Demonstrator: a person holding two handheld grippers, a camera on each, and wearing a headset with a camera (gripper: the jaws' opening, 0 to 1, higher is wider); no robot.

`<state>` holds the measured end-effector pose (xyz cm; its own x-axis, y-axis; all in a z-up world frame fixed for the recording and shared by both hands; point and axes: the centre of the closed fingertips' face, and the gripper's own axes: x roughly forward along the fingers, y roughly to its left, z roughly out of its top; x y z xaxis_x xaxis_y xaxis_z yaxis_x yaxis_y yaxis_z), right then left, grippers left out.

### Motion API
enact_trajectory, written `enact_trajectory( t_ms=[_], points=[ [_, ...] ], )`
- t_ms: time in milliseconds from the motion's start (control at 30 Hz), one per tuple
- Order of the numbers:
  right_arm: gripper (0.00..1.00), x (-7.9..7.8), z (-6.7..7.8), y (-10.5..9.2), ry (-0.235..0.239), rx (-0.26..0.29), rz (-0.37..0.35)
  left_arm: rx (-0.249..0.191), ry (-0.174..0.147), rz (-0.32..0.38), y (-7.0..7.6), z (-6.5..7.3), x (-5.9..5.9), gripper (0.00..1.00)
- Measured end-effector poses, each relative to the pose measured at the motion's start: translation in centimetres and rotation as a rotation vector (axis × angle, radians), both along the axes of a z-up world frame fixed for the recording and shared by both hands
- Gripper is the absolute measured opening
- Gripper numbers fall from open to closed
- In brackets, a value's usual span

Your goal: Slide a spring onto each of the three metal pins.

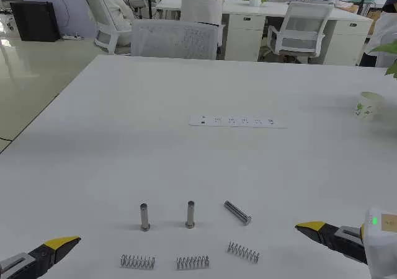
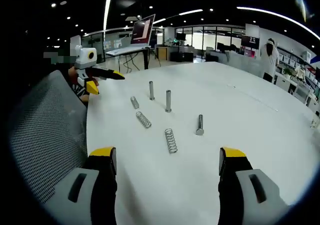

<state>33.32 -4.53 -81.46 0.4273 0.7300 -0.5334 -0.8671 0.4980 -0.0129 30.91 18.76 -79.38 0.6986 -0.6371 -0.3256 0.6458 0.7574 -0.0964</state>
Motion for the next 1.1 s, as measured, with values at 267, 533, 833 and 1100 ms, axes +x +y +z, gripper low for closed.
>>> enact_trajectory(
  t_ms=[267, 533, 833, 1100],
  points=[
    [0.83, 0.0, -0.18, -0.07, 0.005, -0.005, 0.0, 0.001, 0.003, -0.002, 0.04, -0.07, -0.04, 0.78],
    [0.83, -0.04, -0.19, 0.01, 0.007, -0.005, 0.001, 0.001, 0.002, -0.003, 0.11, 0.06, -0.04, 0.77],
    [0.82, -0.11, -0.22, 0.06, 0.009, -0.01, 0.005, 0.004, 0.003, -0.004, 0.13, 0.04, -0.21, 0.77],
    [0.82, -0.11, -0.18, 0.03, 0.011, -0.006, 0.004, 0.005, 0.002, -0.003, 0.1, 0.06, -0.26, 0.77]
  ],
)
